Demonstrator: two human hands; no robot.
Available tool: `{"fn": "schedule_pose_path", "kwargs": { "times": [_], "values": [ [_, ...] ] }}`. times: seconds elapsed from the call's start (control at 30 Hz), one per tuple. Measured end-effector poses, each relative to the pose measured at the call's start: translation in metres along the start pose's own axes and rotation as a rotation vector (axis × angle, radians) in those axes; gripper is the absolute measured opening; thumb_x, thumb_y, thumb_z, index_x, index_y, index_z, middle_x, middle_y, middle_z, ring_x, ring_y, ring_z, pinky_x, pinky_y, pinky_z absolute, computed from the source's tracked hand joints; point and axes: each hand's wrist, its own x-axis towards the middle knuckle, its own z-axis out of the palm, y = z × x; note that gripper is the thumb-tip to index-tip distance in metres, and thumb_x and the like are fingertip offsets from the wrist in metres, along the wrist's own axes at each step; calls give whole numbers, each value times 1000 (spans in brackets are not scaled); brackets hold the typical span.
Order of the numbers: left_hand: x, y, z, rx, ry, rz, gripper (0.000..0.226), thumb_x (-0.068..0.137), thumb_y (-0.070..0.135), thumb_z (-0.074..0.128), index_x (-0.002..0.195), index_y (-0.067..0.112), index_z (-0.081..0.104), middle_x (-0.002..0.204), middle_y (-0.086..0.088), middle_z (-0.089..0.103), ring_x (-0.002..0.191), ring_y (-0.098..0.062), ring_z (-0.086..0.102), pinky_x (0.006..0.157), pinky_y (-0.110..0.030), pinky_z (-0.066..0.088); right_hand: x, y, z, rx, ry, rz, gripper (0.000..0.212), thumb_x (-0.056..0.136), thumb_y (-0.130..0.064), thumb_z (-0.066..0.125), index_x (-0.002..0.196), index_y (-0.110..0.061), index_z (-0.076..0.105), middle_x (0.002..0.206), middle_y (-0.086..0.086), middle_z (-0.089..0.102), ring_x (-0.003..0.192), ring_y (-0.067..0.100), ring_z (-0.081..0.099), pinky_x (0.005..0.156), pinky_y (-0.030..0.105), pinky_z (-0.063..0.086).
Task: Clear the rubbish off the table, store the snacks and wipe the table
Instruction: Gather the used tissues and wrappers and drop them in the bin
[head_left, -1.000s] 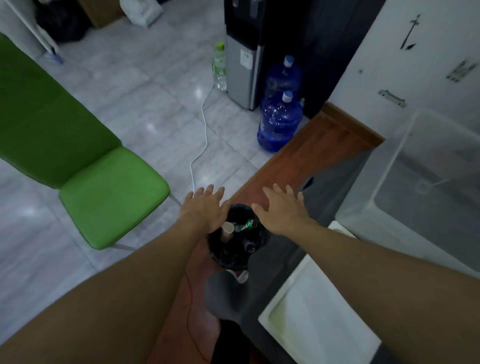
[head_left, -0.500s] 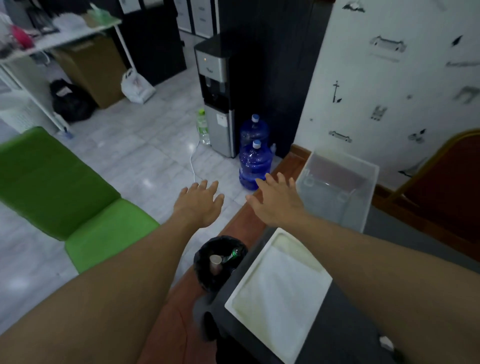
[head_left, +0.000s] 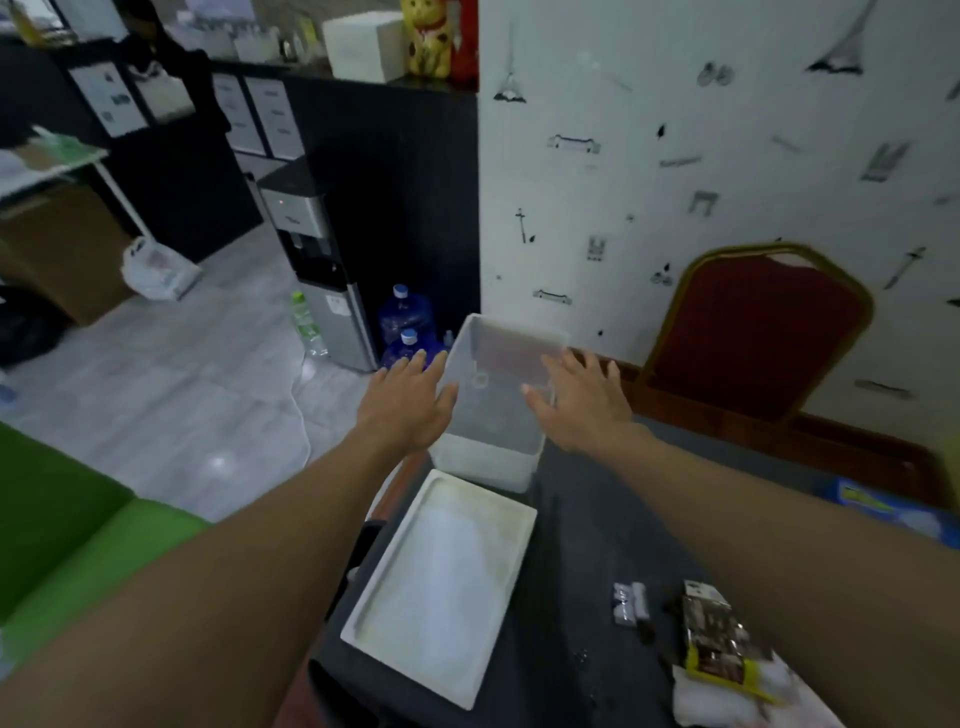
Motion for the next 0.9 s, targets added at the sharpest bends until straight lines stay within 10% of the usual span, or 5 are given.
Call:
{"fn": "schedule_pose_path", "kwargs": {
  "times": [0.9],
  "values": [
    [-52, 307, 115, -22, -316, 515, 69, 101, 49, 38, 157, 16, 16, 153, -13, 38, 138, -32, 38, 113, -45, 32, -213, 257, 23, 309, 11, 464, 82, 95, -67, 47, 160, -26, 20, 169, 0, 9, 155, 27, 8, 122, 50, 21]
  ]
}}
